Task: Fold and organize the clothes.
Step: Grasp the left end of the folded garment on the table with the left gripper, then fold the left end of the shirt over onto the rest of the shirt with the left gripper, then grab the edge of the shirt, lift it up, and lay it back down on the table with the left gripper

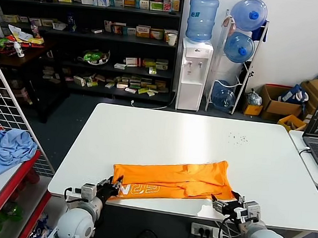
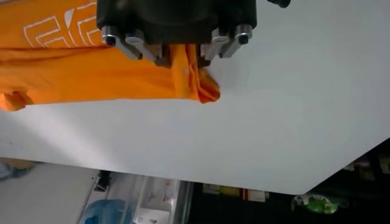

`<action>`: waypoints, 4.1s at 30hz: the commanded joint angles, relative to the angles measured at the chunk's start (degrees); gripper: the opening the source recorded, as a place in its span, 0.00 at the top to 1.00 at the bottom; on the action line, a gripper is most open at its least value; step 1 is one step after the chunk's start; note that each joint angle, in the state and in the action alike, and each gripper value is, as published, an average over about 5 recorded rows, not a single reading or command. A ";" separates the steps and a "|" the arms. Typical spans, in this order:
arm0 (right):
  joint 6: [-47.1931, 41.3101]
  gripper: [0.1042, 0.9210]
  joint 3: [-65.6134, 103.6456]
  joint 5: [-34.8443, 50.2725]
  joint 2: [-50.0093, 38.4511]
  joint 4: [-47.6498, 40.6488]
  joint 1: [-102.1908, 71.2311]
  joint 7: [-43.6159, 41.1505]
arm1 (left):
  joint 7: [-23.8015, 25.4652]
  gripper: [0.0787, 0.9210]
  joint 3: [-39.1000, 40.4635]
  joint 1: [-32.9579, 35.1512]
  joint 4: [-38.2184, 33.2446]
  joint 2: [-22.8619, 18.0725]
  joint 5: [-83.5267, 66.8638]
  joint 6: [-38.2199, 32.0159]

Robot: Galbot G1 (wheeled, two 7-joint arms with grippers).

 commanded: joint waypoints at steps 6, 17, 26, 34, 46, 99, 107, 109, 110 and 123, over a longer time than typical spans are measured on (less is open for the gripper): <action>-0.04 0.12 0.32 0.48 0.36 1.52 -0.45 0.24 | -0.13 0.93 -3.12 -1.75 1.50 3.01 0.63 -0.29; 0.07 0.12 0.03 1.03 0.66 2.96 -0.45 0.73 | -0.81 0.95 -10.01 -4.33 5.45 14.18 1.90 -0.27; 13.21 0.12 -0.21 -13.67 3.43 0.72 0.51 4.97 | -2.05 0.95 -9.34 -5.74 1.98 17.23 2.63 -0.33; 21.62 0.12 0.71 -21.21 6.58 -1.68 1.57 8.12 | -5.76 0.95 -1.00 -4.48 -10.63 11.73 -4.01 3.12; 23.84 0.12 2.97 -24.17 10.10 -4.12 0.09 7.94 | -13.58 0.95 13.45 -11.64 -9.40 1.36 -15.30 5.75; 21.46 0.12 0.80 -23.24 9.24 -3.80 -0.82 6.99 | -4.38 0.12 3.73 -5.33 -2.21 3.99 -13.46 5.10; 21.67 0.12 1.24 -22.62 8.89 -3.99 -1.39 6.61 | 1.10 0.12 3.43 -9.54 5.03 3.92 -13.36 6.62; 21.76 0.12 1.38 -22.55 8.89 -4.14 -1.51 6.56 | 2.06 0.12 3.77 -10.75 6.26 3.78 -13.48 6.96; 21.80 0.12 1.44 -22.53 8.89 -4.23 -1.55 6.53 | 2.45 0.12 3.98 -11.37 6.89 3.69 -13.55 7.08; 21.70 0.12 1.62 -22.15 8.99 -4.86 -0.80 6.50 | 4.69 0.12 5.67 -16.50 10.75 2.78 -15.10 7.76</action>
